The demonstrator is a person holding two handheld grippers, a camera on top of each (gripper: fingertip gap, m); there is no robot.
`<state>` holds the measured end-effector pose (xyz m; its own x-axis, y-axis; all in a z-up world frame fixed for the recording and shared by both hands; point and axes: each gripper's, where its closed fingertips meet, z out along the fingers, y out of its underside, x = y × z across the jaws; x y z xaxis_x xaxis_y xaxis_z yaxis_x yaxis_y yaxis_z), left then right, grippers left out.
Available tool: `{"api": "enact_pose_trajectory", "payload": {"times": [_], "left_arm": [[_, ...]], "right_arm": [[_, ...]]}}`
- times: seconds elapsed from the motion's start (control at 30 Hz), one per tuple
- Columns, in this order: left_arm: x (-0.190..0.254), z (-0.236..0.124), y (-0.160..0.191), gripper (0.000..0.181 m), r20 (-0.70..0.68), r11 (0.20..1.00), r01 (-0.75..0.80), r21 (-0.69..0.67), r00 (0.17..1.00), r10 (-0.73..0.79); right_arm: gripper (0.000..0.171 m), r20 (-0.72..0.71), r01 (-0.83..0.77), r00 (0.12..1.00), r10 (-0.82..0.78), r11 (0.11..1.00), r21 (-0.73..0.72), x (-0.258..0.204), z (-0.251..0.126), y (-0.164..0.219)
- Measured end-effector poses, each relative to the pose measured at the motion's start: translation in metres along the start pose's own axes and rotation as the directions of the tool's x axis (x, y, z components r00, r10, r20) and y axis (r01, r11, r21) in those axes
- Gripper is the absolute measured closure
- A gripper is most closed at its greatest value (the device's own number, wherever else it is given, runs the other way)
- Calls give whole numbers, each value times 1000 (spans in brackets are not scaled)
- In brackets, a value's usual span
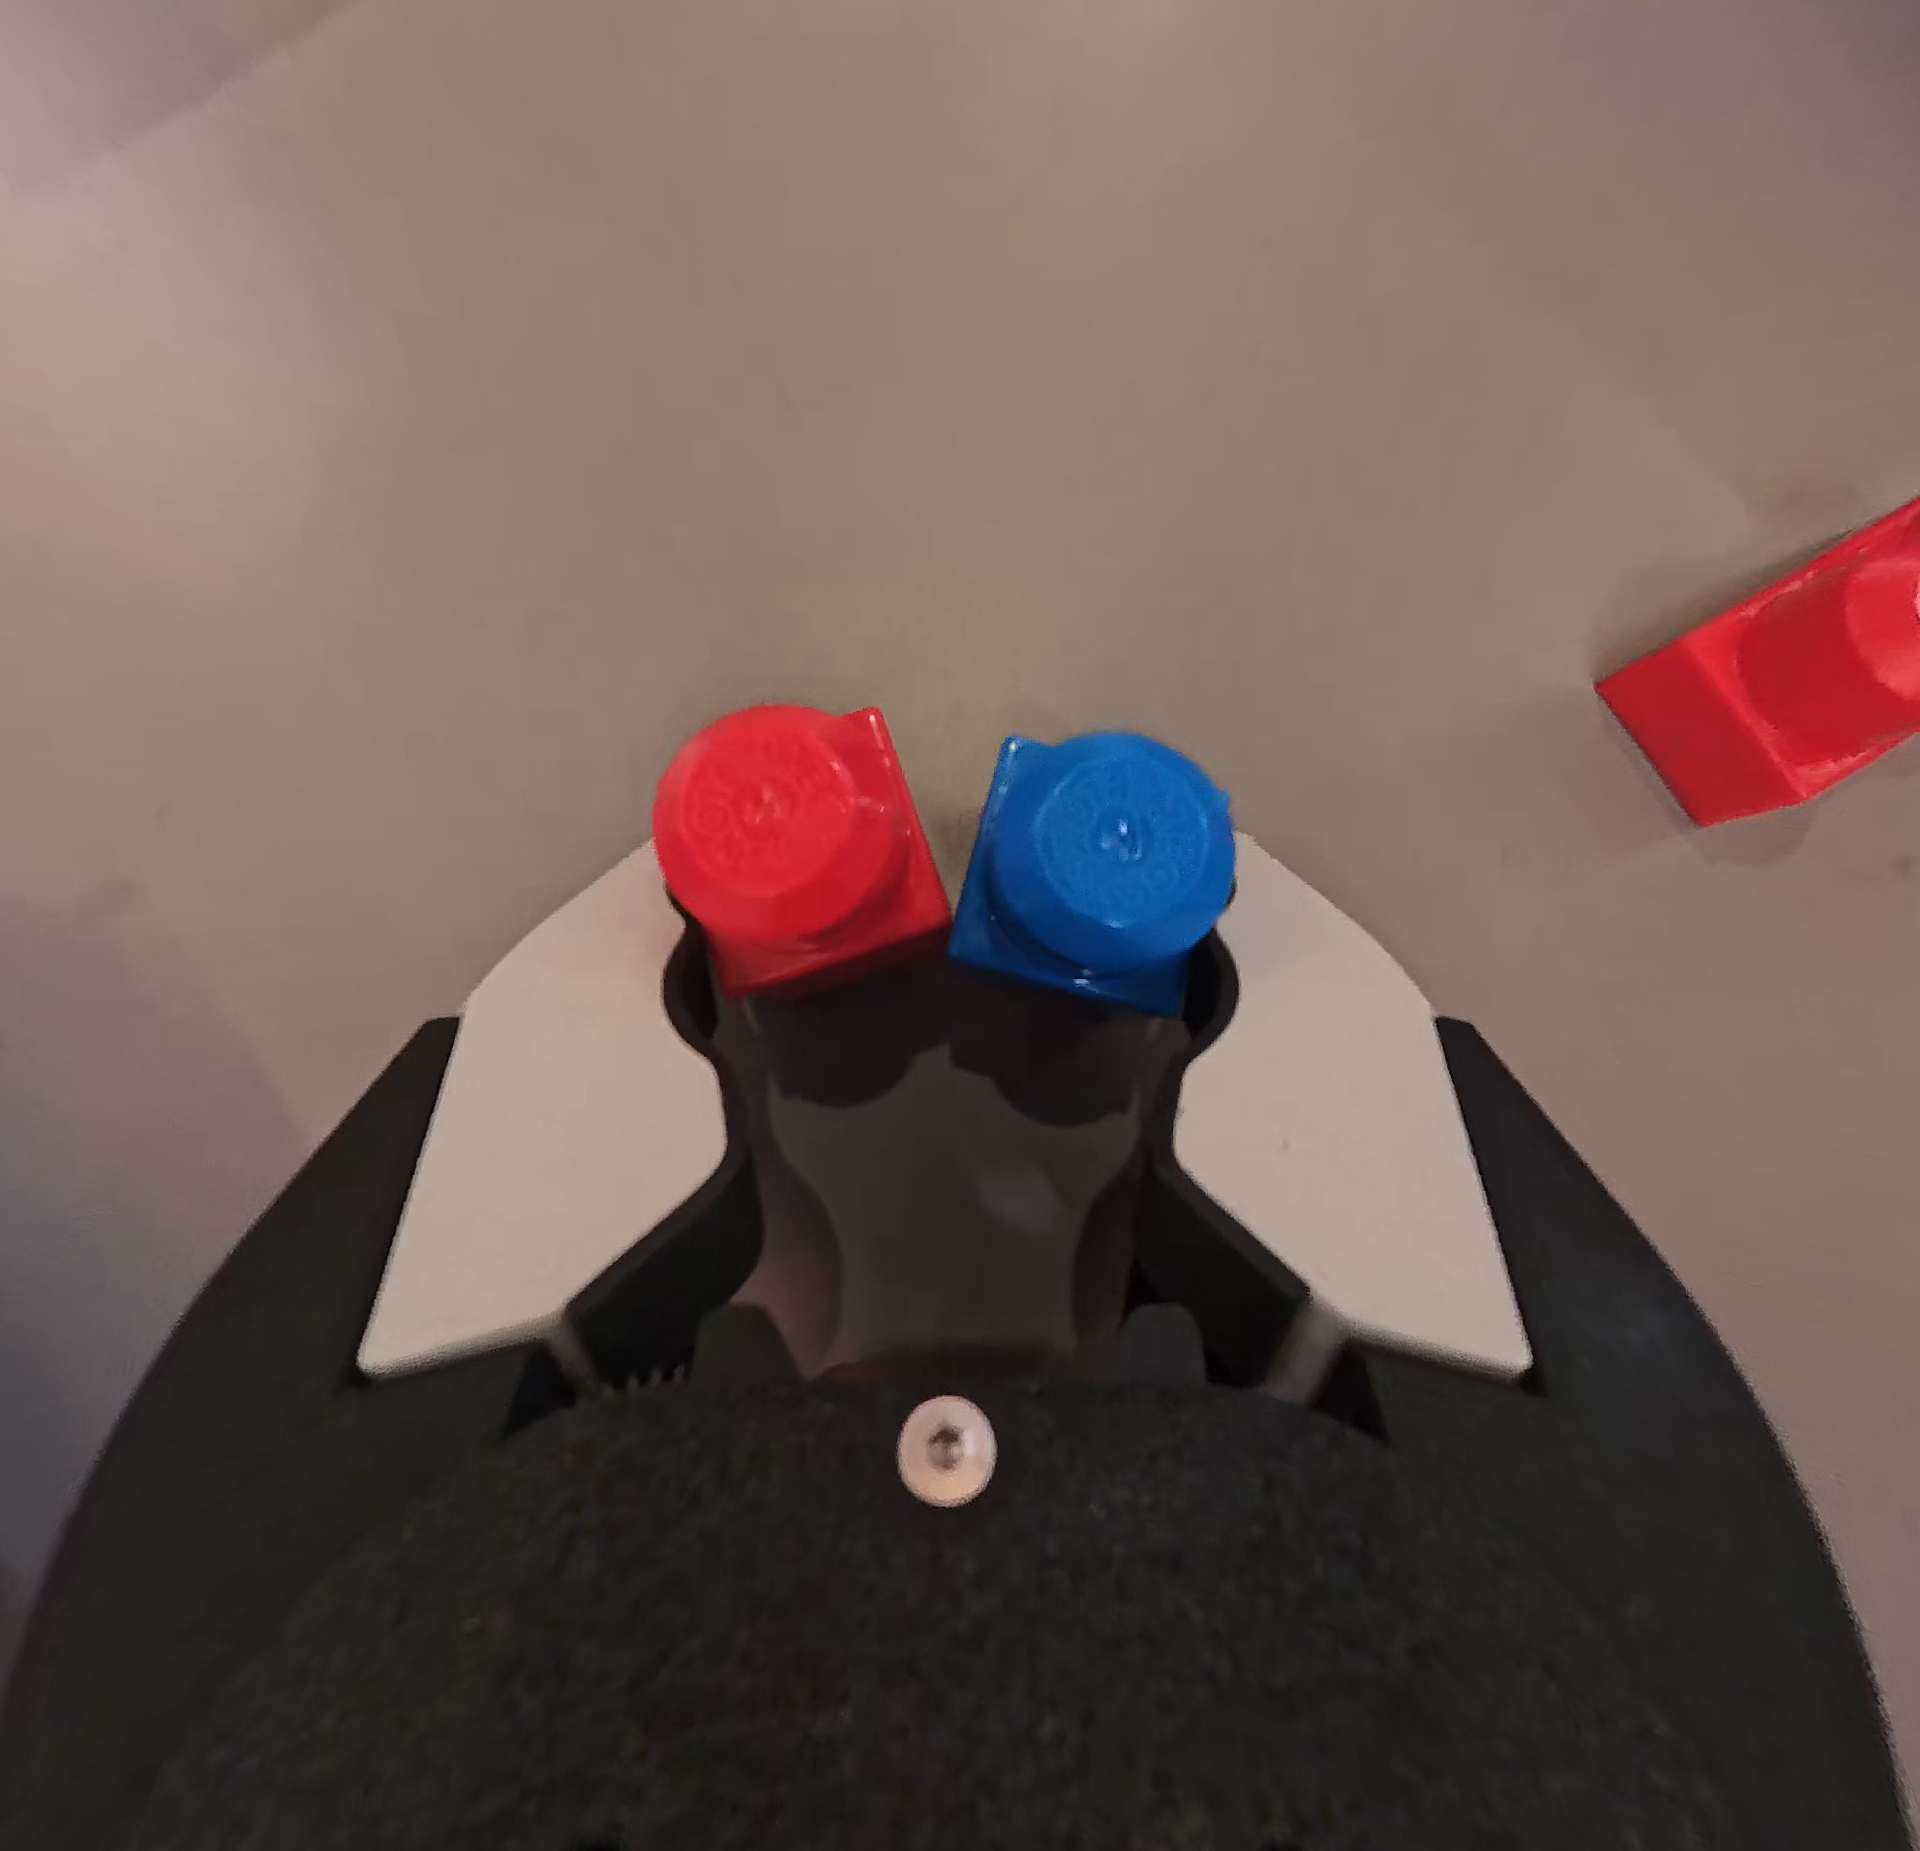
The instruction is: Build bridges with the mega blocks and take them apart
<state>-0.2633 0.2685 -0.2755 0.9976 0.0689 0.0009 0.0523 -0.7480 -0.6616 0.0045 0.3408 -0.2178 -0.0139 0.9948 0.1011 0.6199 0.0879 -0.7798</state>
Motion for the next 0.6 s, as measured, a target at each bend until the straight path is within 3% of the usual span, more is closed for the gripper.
{"api": "enact_pose_trajectory", "payload": {"times": [0.27, 0.6], "left_arm": [[-5, 9, -9, 85, 17, 1000, 17, 3, 1000, -17], [-3, 13, -14, 90, -43, 999, -52, 2, 998, 52]], "right_arm": [[151, 3, -4, 1000, 4, 1000, 1, 0, 1, 1], [151, 6, -9, 1000, 9, 1000, -2, 1, 2, 2]]}}
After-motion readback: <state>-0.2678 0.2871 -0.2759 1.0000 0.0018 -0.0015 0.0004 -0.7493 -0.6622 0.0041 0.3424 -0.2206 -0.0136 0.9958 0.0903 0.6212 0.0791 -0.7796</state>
